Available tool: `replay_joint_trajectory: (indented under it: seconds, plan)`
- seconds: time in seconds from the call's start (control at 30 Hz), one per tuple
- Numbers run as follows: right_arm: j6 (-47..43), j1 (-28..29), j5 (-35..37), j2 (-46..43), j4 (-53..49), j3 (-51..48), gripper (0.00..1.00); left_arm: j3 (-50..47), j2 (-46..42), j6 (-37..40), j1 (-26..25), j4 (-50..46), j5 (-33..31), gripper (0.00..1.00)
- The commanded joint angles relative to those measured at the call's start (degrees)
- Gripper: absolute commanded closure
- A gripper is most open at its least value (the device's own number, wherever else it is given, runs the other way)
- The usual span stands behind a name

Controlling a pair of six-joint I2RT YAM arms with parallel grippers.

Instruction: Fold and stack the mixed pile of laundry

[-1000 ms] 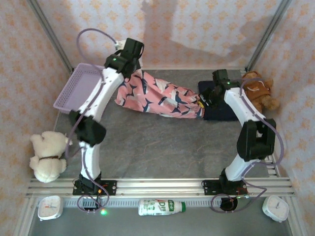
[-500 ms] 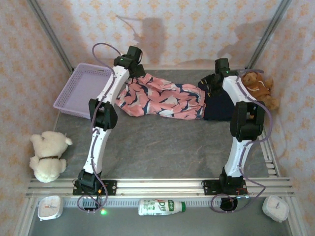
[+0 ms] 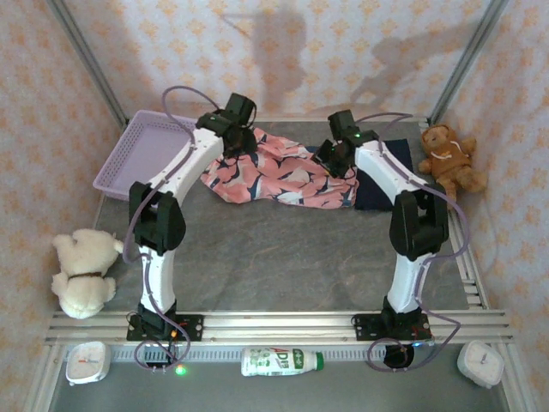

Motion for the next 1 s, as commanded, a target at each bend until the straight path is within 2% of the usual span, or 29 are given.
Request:
replay_joint_trajectory:
  seconds: [0.0,0.1,0.23,0.33,0.43,0.5,0.63,0.73,0.87,0.97]
  plan:
    - [-2.00,0.33,0.74,6.46,-0.86,3.46,0.61,-1.32,4.91,-0.03,0.39,2.44,0.83,0.72]
    - [-3.51,0.16,5.30,11.73,-5.12,9.08,0.68,3.20,10.59,1.39,0.43,-0.35,-1.68,0.75]
    - [-1.81,-1.81,10.38,16.08,-6.59,13.89,0.69,11.03,18.50,4.16,0.80,-4.69,-5.89,0.76]
    - [0.46,-2.60,7.44,17.00,-4.04,13.43,0.69,15.55,23.50,3.53,1.78,-7.91,-8.29,0.76]
    - [-0.40,-1.19,3.84,17.94,-3.75,13.20,0.68,15.02,24.68,2.03,3.05,-10.99,-10.91,0.76]
    - [-1.98,0.23,3.46,18.81,-4.98,13.36,0.67,9.44,21.94,2.07,3.54,-10.41,-12.62,0.76]
    - [-3.93,2.54,2.55,20.25,-7.23,12.65,0.64,-9.40,11.52,2.02,4.07,-4.39,-14.52,0.74]
    - [-5.36,3.54,2.76,20.21,-8.90,10.61,0.63,-22.11,4.09,-0.81,4.08,-1.11,-14.27,0.74]
    - [-6.64,3.76,4.06,16.77,-9.82,3.23,0.62,-36.25,-4.07,-4.42,3.66,2.47,-11.09,0.73]
    - [-7.33,3.81,4.07,12.04,-8.77,-4.71,0.60,-43.85,-10.15,-6.59,2.46,2.76,-11.81,0.73]
